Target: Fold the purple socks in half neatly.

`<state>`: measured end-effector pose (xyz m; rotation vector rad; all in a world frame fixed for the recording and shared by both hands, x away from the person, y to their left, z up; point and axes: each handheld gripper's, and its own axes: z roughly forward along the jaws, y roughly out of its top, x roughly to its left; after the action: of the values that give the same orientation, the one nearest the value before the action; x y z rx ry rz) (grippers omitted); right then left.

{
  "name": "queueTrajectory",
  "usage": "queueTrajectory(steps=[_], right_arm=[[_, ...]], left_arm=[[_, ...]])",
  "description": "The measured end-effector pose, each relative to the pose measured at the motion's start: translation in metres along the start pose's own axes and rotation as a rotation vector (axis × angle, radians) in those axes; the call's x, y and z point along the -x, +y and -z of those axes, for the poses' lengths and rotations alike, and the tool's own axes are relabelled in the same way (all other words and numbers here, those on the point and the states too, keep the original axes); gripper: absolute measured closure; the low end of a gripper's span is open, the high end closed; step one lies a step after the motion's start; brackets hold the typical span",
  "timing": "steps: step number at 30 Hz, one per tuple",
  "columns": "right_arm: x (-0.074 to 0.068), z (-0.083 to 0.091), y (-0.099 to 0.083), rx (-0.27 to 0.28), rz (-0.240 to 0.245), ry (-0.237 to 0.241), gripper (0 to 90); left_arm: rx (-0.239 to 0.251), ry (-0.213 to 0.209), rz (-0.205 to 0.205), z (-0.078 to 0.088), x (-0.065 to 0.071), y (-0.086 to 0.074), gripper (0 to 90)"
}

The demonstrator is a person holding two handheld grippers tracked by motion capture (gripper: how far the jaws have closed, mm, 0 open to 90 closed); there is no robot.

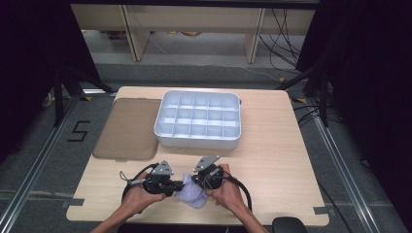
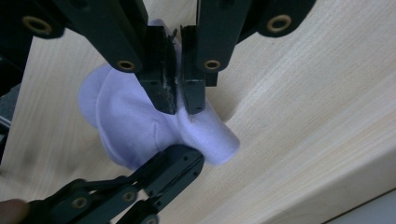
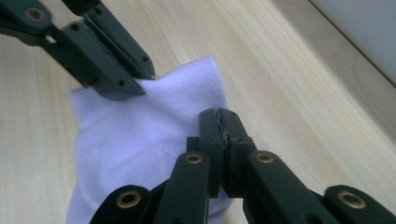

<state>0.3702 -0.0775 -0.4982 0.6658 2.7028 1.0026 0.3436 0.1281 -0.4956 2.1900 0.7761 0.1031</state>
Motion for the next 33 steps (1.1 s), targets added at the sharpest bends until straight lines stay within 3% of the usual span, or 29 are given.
queueTrajectory(steps=[1,2,4,5,6,8,10,11,13,15,16,17,18,19,22,25,27,33], right_arm=[[-0.001,-0.002,0.001,-0.003,-0.007,-0.004,89.8],[0.0,-0.001,0.001,0.006,0.019,-0.014,89.7],[-0.001,0.002,0.001,0.007,0.019,-0.008,89.2],[0.0,0.005,0.001,0.016,0.013,-0.014,89.1],[-0.003,0.011,0.002,0.011,-0.04,-0.015,89.1],[-0.001,0.021,0.002,0.048,-0.021,-0.023,89.1],[-0.003,0.031,-0.003,0.054,-0.044,-0.014,89.0],[-0.003,0.034,-0.006,0.041,-0.031,-0.004,88.9],[-0.006,0.033,-0.014,0.027,-0.059,0.032,88.6],[-0.008,0.026,-0.019,-0.014,-0.054,0.065,88.5],[-0.008,0.024,-0.02,-0.027,-0.047,0.046,88.6],[-0.008,0.02,-0.019,-0.023,-0.047,0.059,88.6],[-0.009,0.02,-0.018,-0.037,-0.075,0.041,88.7],[-0.006,0.019,-0.017,-0.031,-0.05,0.06,88.8],[-0.005,0.018,-0.019,-0.01,-0.07,0.061,88.9],[-0.003,0.019,-0.02,-0.017,-0.096,0.066,89.0],[-0.002,0.019,-0.02,-0.012,-0.087,0.074,89.0],[0.004,0.02,-0.023,0.003,-0.123,0.112,88.9]], left_arm=[[-0.014,-0.004,-0.031,0.002,-0.001,0.001,84.2],[-0.005,0.0,-0.018,0.001,0.0,0.0,84.3],[0.005,0.005,-0.007,0.001,0.002,0.0,84.2],[-0.001,0.006,-0.021,0.003,0.001,0.001,84.2],[0.006,0.003,-0.012,0.004,0.002,0.001,84.3],[-0.002,0.01,-0.042,0.007,0.001,0.001,84.2],[0.014,0.008,-0.016,0.008,0.001,0.0,84.2],[0.011,0.011,-0.035,0.009,0.0,0.001,84.2],[0.011,0.017,-0.029,0.01,0.0,0.0,84.2],[0.013,0.017,-0.029,0.01,0.001,0.001,84.2],[0.001,0.018,-0.039,0.011,0.001,0.001,84.2],[0.016,0.016,-0.041,0.011,0.003,0.002,84.2],[0.009,0.01,-0.054,0.012,0.005,0.003,84.1],[0.033,0.006,-0.028,0.011,0.008,0.004,84.1],[0.041,-0.007,-0.059,0.009,0.014,0.009,83.9],[0.041,-0.023,-0.072,0.004,0.023,0.012,84.0],[0.039,-0.032,-0.077,0.0,0.028,0.014,83.9],[0.028,-0.039,-0.096,-0.011,0.033,0.019,83.9]])
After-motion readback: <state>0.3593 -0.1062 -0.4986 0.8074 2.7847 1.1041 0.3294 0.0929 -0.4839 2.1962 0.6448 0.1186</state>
